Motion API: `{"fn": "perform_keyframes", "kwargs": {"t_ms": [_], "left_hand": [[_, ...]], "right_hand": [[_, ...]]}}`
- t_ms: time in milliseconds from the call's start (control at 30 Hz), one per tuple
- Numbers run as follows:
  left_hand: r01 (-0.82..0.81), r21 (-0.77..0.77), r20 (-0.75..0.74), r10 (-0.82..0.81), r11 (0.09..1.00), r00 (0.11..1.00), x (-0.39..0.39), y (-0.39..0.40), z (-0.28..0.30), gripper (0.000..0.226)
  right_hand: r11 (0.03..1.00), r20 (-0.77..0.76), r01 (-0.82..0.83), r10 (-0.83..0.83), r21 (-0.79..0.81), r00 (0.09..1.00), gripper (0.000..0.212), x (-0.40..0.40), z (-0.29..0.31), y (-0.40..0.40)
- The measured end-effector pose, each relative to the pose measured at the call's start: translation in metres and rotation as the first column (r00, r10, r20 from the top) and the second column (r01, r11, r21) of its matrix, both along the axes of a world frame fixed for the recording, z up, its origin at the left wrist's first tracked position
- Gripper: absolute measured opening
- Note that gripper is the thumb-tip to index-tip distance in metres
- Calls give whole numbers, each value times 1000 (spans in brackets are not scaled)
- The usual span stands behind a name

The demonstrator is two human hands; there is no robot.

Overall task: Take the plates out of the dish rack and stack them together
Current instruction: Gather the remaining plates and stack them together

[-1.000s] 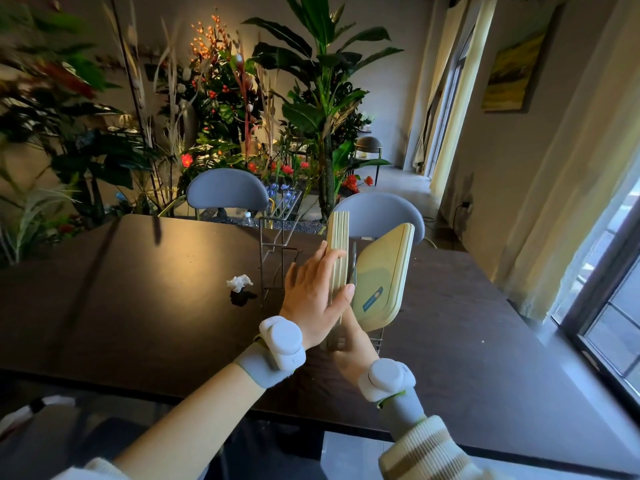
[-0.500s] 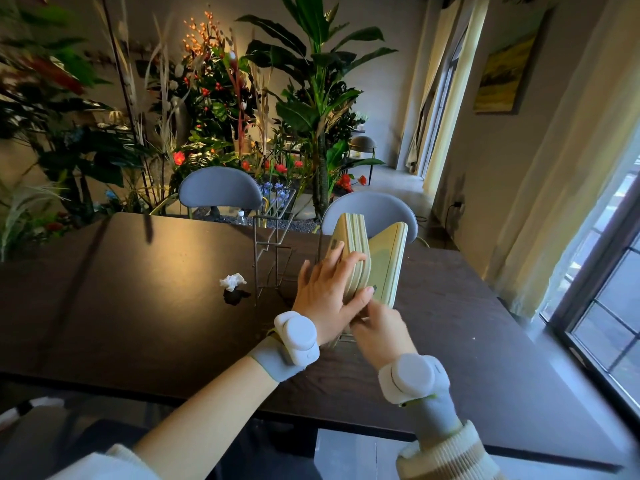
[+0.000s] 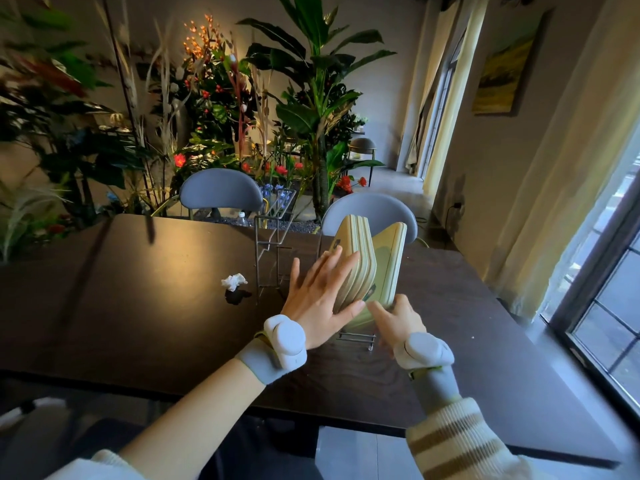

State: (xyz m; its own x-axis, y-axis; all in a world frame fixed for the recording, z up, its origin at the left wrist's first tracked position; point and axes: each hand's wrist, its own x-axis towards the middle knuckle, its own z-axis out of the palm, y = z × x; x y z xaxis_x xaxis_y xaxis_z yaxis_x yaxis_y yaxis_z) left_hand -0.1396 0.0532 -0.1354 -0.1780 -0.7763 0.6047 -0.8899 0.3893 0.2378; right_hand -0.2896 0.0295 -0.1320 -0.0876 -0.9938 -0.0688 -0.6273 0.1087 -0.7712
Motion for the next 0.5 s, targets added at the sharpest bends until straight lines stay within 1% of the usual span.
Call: {"fn": "perform_keyframes", "kwargs": {"t_ms": [100, 233, 333, 433, 500], "left_hand": [[-5, -49, 56, 8, 999, 998, 14, 1, -1, 67], [13, -45, 8, -12, 999, 1000, 23, 3, -1, 63], [17, -65, -51, -21, 998, 998, 27, 3, -6, 58], [7, -63, -43, -9, 998, 999, 30, 1, -13, 56], [12, -61, -36, -15, 998, 999, 32, -1, -16, 60]], "right_hand": [[999, 62, -34, 32, 38, 998, 37, 6, 2, -3], [998, 203, -50, 40, 43, 978, 30, 7, 8, -7], [1000, 260, -21, 22, -10, 965, 32, 3, 12, -3], [995, 355, 20, 16, -96, 935, 22, 1, 27, 11], [986, 398, 46, 21, -159, 917, 21, -1, 40, 18]]}}
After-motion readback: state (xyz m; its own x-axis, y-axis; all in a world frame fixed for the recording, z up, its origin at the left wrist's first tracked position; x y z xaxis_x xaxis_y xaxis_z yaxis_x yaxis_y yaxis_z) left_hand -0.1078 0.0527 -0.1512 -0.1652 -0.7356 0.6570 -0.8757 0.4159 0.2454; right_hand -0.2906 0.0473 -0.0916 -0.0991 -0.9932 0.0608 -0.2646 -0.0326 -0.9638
